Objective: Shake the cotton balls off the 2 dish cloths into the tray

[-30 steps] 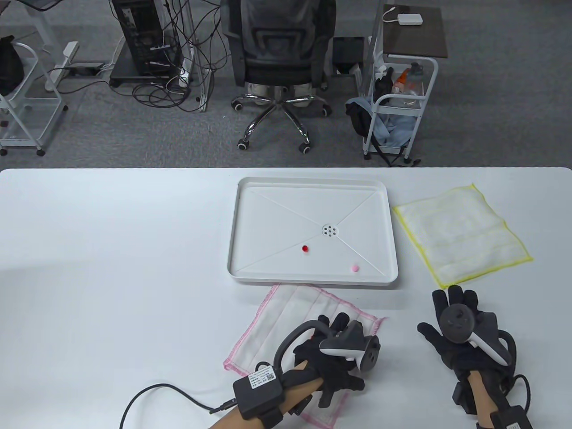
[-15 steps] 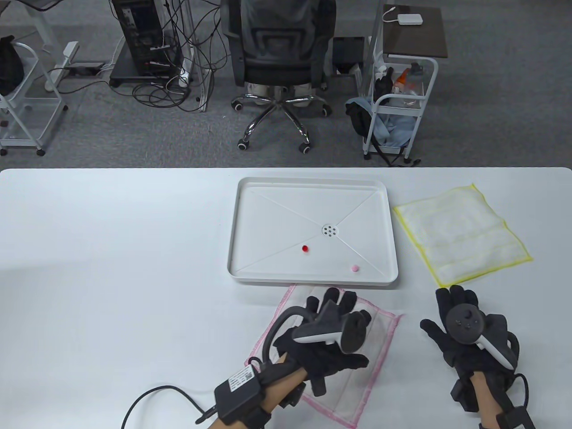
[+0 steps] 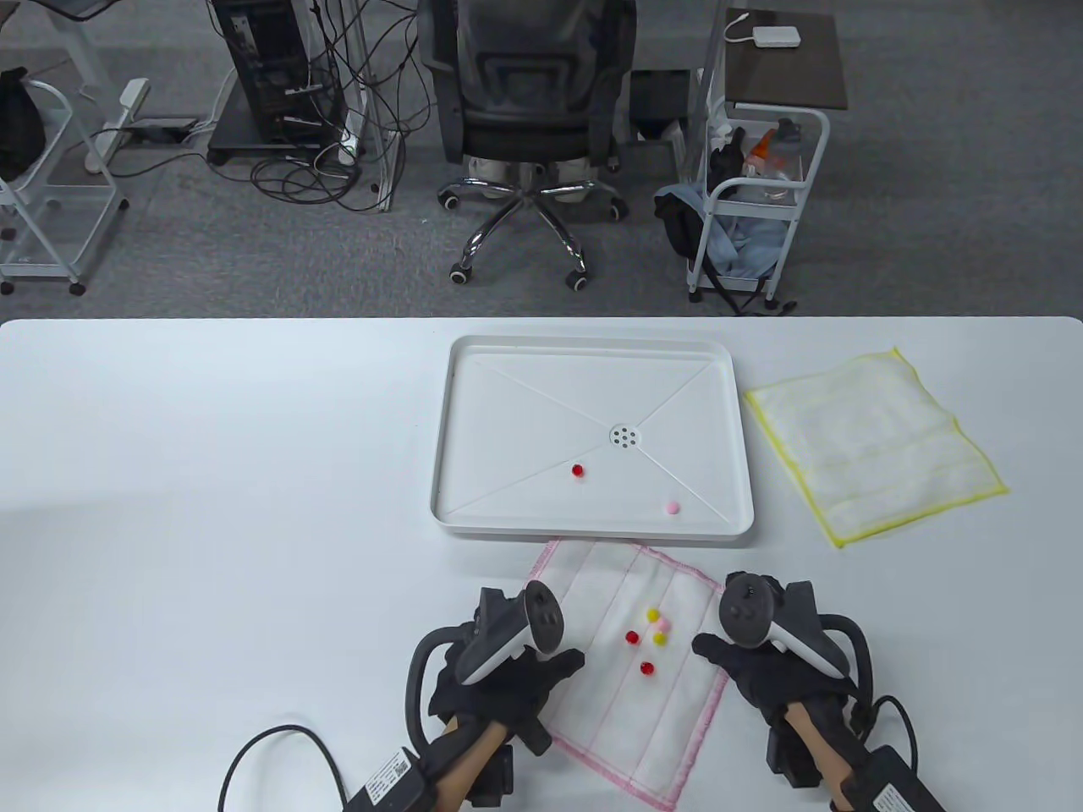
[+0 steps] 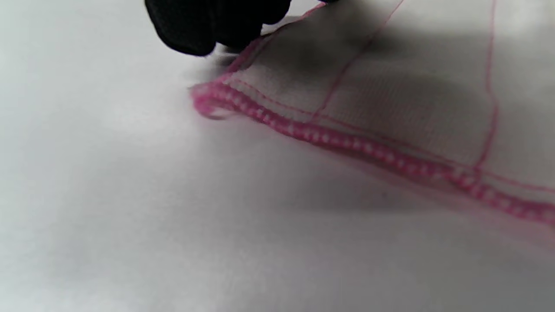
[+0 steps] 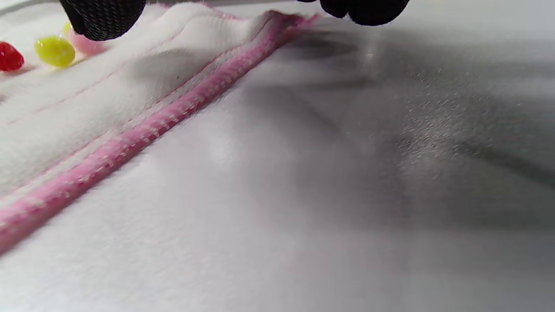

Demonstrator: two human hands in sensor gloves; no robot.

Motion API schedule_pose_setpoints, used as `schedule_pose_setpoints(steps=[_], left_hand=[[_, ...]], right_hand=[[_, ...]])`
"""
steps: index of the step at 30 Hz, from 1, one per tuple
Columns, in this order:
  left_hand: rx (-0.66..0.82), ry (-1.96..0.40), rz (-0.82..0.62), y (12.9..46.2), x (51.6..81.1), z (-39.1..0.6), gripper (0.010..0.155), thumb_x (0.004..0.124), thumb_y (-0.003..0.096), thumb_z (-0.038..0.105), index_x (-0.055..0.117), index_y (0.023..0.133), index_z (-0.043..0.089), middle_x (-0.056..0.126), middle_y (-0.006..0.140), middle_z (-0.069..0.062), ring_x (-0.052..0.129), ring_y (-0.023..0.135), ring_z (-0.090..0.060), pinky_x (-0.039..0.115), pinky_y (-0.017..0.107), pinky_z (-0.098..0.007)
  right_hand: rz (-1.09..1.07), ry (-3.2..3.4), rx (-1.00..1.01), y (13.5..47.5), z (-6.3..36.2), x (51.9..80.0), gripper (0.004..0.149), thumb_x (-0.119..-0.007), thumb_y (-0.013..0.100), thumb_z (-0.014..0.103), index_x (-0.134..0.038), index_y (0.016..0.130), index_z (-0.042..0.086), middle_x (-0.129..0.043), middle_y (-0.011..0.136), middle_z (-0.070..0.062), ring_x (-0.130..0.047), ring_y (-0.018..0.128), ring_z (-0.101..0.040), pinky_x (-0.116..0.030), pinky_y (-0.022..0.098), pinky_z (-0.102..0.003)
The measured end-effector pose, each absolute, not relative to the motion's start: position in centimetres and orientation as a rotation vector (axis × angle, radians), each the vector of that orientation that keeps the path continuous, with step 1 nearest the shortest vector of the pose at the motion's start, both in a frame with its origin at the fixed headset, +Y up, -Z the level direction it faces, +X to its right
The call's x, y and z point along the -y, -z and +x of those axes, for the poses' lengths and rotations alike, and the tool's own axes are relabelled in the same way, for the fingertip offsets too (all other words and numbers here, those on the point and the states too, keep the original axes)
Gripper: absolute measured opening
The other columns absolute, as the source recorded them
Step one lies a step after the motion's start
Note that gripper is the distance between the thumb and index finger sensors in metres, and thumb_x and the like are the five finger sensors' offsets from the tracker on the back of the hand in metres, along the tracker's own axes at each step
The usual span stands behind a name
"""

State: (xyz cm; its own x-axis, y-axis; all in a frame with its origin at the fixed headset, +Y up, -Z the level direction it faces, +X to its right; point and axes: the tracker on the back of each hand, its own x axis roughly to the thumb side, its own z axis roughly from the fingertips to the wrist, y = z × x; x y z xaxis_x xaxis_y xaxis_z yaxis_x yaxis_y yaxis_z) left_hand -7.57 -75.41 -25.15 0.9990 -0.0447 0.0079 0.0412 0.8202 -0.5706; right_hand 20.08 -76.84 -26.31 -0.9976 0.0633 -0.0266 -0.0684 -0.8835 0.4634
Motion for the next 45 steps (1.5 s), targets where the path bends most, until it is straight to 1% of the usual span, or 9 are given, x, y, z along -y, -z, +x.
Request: schedule_pose_setpoints(steps=[2,6,10,13,17,24,31,41,45], left_hand=[[-0.015,0.071,-0.626,25.7,75.6,-7.0,0.094,0.049,0.0468,0.081,0.035,0.116,0.020,0.046,0.113,-0.018,0.065,0.094,-0.038,0.070,0.073,-0.048],[-0.019,0.050,-0.630,26.2,75.3,-6.5,0.094,0.048,0.0471,0.081,0.040,0.115,0.015,0.054,0.109,-0.018,0.076,0.087,-0.033,0.077,0.068,-0.042],[-0.007,0.052,-0.618,26.4,75.3,-5.9,0.092,0.057,0.0468,0.078,0.044,0.112,0.015,0.060,0.106,-0.015,0.086,0.078,-0.026,0.085,0.061,-0.033],[0.021,0.000,-0.595,26.3,75.3,-5.6,0.083,0.063,0.0494,0.070,0.048,0.110,0.016,0.065,0.102,-0.012,0.092,0.070,-0.019,0.089,0.053,-0.026],[0.053,-0.183,-0.543,26.1,75.5,-6.0,0.066,0.069,0.0525,0.058,0.058,0.106,0.021,0.075,0.094,-0.007,0.097,0.059,-0.013,0.091,0.043,-0.021],[0.087,-0.316,-0.525,25.6,75.5,-6.6,0.052,0.073,0.0545,0.047,0.065,0.101,0.026,0.082,0.089,-0.001,0.101,0.049,-0.009,0.093,0.034,-0.017],[0.091,-0.423,-0.504,25.1,74.1,-7.3,0.049,0.075,0.0541,0.043,0.068,0.100,0.026,0.085,0.085,-0.002,0.105,0.038,-0.006,0.094,0.023,-0.012],[0.111,-0.567,-0.434,23.6,71.8,-9.9,0.048,0.076,0.0538,0.041,0.070,0.099,0.027,0.087,0.084,-0.004,0.105,0.033,-0.005,0.094,0.018,-0.011],[0.115,-0.603,-0.408,24.5,70.4,-10.7,0.048,0.075,0.0545,0.043,0.070,0.099,0.027,0.087,0.083,-0.004,0.105,0.030,-0.005,0.093,0.016,-0.010]], right_hand=[[-0.013,-2.984,-0.801,26.7,19.5,77.5,0.085,-0.065,0.051,0.057,-0.025,0.111,0.010,-0.023,0.109,-0.024,-0.039,0.091,-0.047,-0.049,0.070,-0.052],[-0.023,-3.063,-0.747,26.9,18.8,77.5,0.083,-0.067,0.051,0.054,-0.030,0.110,0.009,-0.032,0.107,-0.023,-0.048,0.086,-0.045,-0.057,0.066,-0.047],[-0.017,-3.058,-0.727,27.0,18.0,77.2,0.078,-0.072,0.052,0.048,-0.037,0.108,0.008,-0.044,0.103,-0.024,-0.062,0.079,-0.041,-0.066,0.059,-0.043],[-0.009,-3.025,-0.689,27.0,17.5,77.0,0.073,-0.075,0.053,0.043,-0.042,0.107,0.008,-0.053,0.099,-0.023,-0.072,0.072,-0.037,-0.073,0.052,-0.039],[0.009,-2.859,-0.596,27.0,17.2,76.8,0.062,-0.075,0.054,0.036,-0.050,0.105,0.009,-0.062,0.094,-0.020,-0.082,0.062,-0.032,-0.079,0.042,-0.034],[0.054,-2.760,-0.536,26.8,16.8,76.3,0.053,-0.074,0.056,0.028,-0.055,0.102,0.012,-0.072,0.090,-0.018,-0.092,0.051,-0.026,-0.083,0.030,-0.029],[0.092,-2.676,-0.522,26.9,16.3,74.7,0.050,-0.073,0.056,0.025,-0.057,0.102,0.014,-0.075,0.088,-0.017,-0.097,0.043,-0.022,-0.085,0.021,-0.026],[0.197,-2.573,-0.510,27.1,15.9,71.2,0.048,-0.073,0.056,0.023,-0.060,0.101,0.017,-0.077,0.087,-0.017,-0.097,0.039,-0.022,-0.085,0.019,-0.025],[0.191,-2.555,-0.542,28.8,15.6,69.3,0.047,-0.073,0.056,0.022,-0.060,0.101,0.017,-0.076,0.088,-0.018,-0.098,0.038,-0.021,-0.085,0.017,-0.024]])
